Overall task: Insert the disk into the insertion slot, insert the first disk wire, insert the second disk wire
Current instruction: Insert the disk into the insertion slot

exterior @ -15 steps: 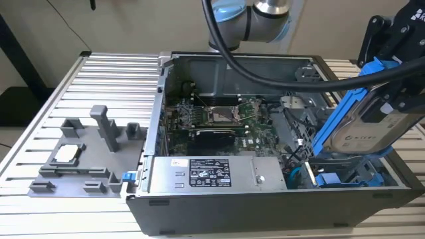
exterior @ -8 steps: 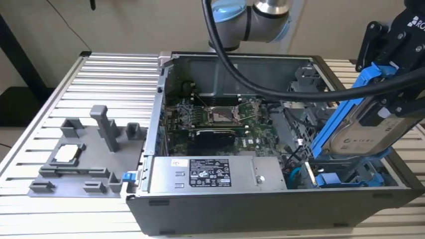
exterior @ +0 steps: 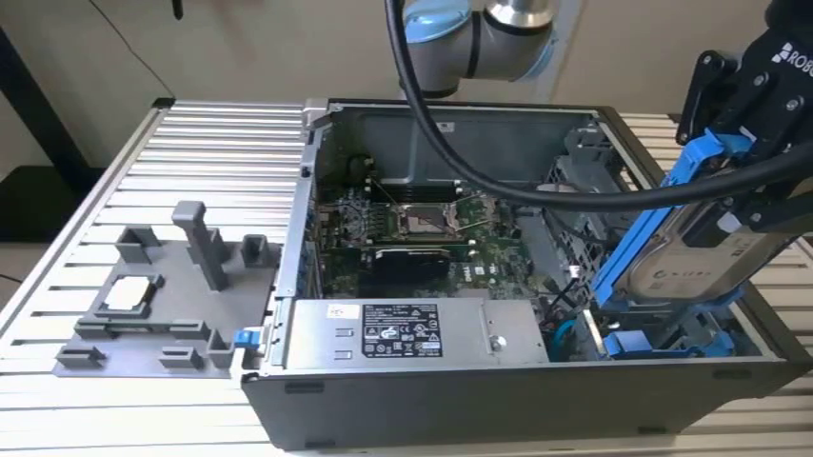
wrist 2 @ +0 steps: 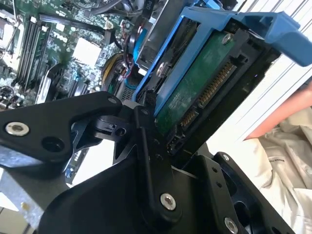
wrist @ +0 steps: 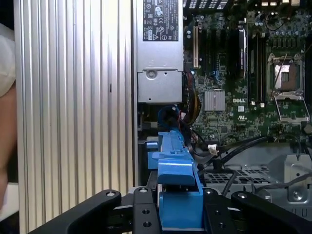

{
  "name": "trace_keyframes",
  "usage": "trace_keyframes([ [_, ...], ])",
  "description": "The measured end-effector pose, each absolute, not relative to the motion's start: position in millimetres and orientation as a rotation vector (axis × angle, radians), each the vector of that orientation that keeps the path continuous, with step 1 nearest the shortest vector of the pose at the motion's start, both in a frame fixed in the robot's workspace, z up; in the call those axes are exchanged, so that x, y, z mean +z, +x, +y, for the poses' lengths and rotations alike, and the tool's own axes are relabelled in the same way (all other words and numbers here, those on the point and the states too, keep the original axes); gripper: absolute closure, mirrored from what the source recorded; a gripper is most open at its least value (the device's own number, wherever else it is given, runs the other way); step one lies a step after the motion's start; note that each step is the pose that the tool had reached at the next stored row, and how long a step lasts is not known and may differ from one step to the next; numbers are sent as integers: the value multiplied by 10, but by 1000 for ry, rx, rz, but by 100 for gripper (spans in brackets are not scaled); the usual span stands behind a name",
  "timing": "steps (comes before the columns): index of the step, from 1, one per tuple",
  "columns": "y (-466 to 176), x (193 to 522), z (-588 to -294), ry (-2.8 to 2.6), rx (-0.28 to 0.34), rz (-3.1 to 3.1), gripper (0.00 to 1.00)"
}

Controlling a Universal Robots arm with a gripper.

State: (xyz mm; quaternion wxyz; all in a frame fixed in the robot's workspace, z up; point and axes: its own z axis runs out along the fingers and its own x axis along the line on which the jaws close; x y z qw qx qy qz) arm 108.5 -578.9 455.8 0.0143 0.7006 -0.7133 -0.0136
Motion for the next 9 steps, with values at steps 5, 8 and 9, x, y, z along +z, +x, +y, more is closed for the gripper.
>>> trace_keyframes([
  [5, 1116, 4482, -5790, 2182, -42, -2221, 67],
  [8, 1137, 4431, -5790, 2183, -43, -2220, 67],
  [9, 1145, 4413, -5790, 2184, -43, -2219, 67],
])
